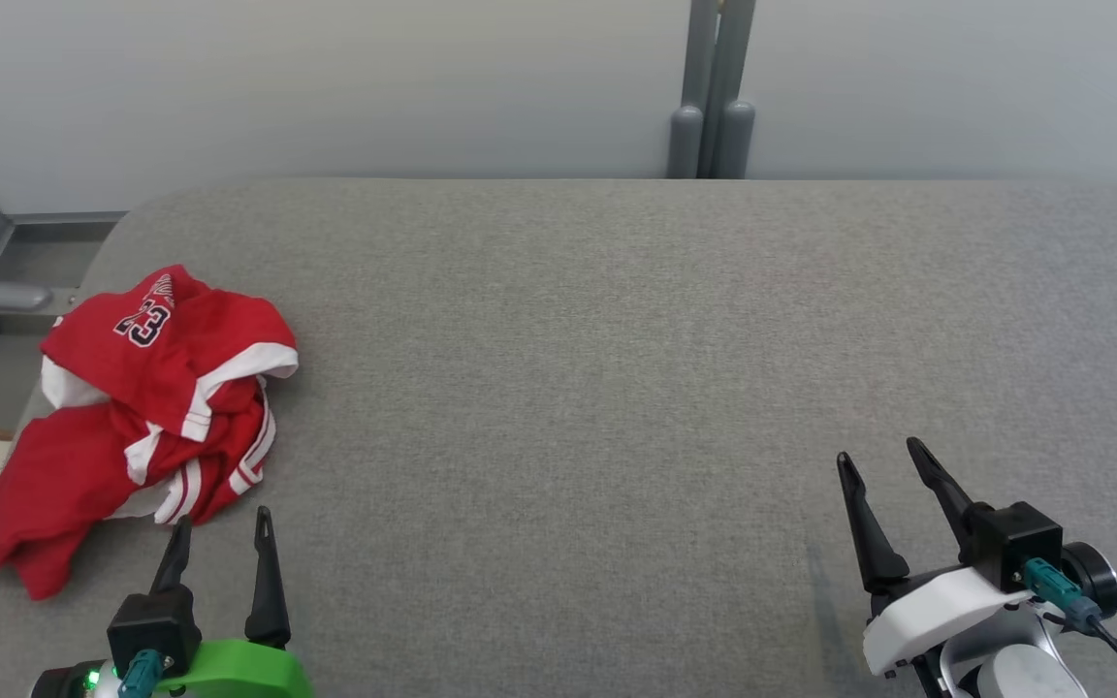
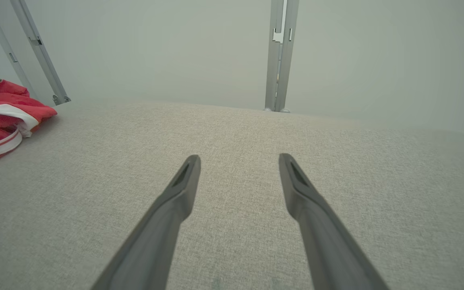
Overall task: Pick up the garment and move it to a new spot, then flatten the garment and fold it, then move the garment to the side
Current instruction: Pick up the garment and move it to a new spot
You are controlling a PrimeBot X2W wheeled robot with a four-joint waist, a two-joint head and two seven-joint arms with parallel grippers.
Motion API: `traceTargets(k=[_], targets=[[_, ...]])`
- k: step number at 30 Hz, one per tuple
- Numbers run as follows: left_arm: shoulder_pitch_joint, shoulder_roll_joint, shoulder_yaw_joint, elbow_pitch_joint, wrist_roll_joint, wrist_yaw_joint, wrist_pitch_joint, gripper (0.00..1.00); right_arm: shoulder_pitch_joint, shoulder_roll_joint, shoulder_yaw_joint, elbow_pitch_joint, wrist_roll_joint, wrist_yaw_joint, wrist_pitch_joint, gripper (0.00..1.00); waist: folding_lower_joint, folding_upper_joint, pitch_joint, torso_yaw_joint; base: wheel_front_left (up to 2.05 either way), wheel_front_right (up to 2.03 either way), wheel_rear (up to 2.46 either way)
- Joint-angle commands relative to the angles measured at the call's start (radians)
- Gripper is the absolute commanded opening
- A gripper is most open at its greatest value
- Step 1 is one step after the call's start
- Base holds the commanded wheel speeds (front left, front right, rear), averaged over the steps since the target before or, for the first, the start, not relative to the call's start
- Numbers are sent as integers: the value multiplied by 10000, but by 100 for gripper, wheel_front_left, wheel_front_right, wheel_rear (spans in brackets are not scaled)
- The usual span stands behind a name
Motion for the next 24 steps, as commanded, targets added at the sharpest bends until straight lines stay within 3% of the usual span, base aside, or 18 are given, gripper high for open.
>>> traceTargets(k=[1,15,20,24], targets=[[132,59,121,39,-70,12,-10,100,-148,-57,107,40,97,1,-45,100,0,0,-19,708,0,0,0],[114,52,708,343,-149,-100,-10,100,-946,-473,1359,518,325,1,-41,100,0,0,282,3592,0,0,0],[213,49,938,483,-133,-193,-8,100,-1113,-412,1577,660,387,1,-39,100,0,0,292,4188,0,0,0],[299,49,1013,535,-306,-175,-8,100,-1174,-393,1759,716,420,1,-39,100,0,0,344,4268,0,0,0]])
